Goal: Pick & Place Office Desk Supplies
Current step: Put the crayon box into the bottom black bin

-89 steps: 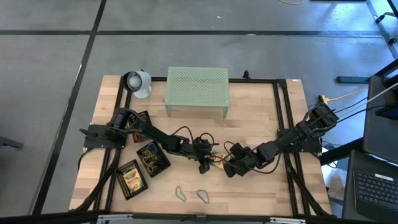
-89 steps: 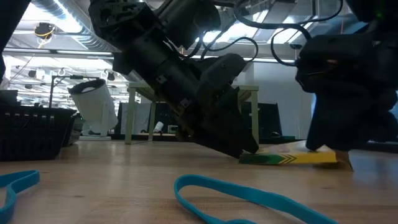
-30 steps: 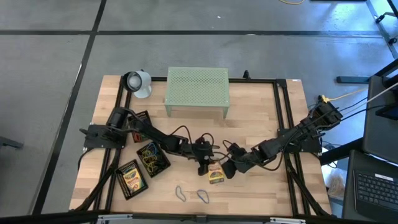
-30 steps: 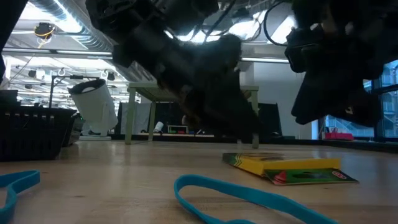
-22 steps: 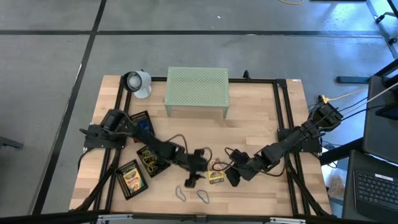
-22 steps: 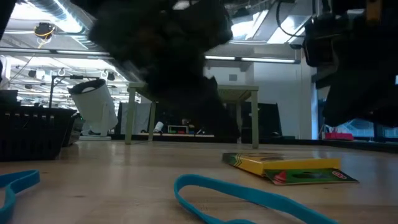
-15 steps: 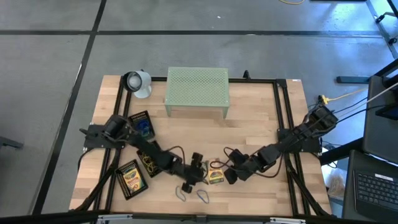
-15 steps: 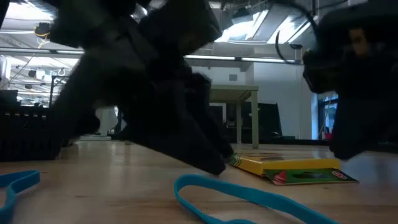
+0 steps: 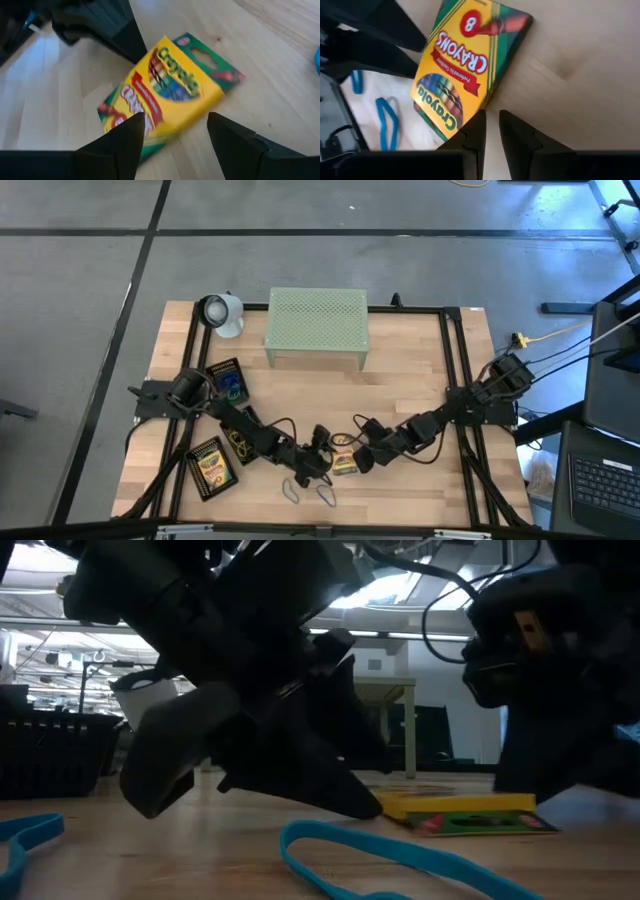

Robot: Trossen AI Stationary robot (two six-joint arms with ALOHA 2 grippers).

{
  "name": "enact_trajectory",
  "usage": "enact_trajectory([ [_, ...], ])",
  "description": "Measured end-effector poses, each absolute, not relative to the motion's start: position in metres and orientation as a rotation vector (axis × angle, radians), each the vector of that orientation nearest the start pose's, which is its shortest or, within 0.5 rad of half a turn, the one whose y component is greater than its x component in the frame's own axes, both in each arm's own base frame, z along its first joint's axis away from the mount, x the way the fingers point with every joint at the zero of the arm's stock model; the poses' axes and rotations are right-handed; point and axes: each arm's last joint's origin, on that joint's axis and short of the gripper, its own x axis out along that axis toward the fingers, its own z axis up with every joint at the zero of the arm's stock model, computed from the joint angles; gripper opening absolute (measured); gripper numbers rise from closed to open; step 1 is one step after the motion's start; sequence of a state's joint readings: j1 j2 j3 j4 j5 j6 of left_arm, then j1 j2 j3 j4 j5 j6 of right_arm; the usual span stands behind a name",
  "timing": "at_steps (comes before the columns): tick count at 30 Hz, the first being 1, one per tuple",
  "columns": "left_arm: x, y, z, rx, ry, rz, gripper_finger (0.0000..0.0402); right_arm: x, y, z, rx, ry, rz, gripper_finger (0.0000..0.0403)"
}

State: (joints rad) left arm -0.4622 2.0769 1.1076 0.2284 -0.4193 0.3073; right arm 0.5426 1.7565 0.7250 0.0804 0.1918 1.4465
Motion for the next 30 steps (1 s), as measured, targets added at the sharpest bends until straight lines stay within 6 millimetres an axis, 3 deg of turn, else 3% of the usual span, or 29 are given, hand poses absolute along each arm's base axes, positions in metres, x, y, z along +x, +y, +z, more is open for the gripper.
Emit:
enact_trajectory([
  [11, 0.369, -0.172, 0.103, 0.739, 0.634, -0.175, 0.0216, 0.27, 0.149, 0.103, 0.986, 0.899, -0.286, 0.0061],
  [19, 0.358, -0.185, 0.1, 0.96, 0.669, -0.273, 0.0212, 0.272, 0.15, 0.104, 0.972, 0.883, -0.245, 0.0061],
  [30, 0.359, -0.182, 0.099, 0.972, 0.668, -0.285, 0.021, 0.282, 0.152, 0.113, 0.981, 0.793, -0.151, 0.0062],
])
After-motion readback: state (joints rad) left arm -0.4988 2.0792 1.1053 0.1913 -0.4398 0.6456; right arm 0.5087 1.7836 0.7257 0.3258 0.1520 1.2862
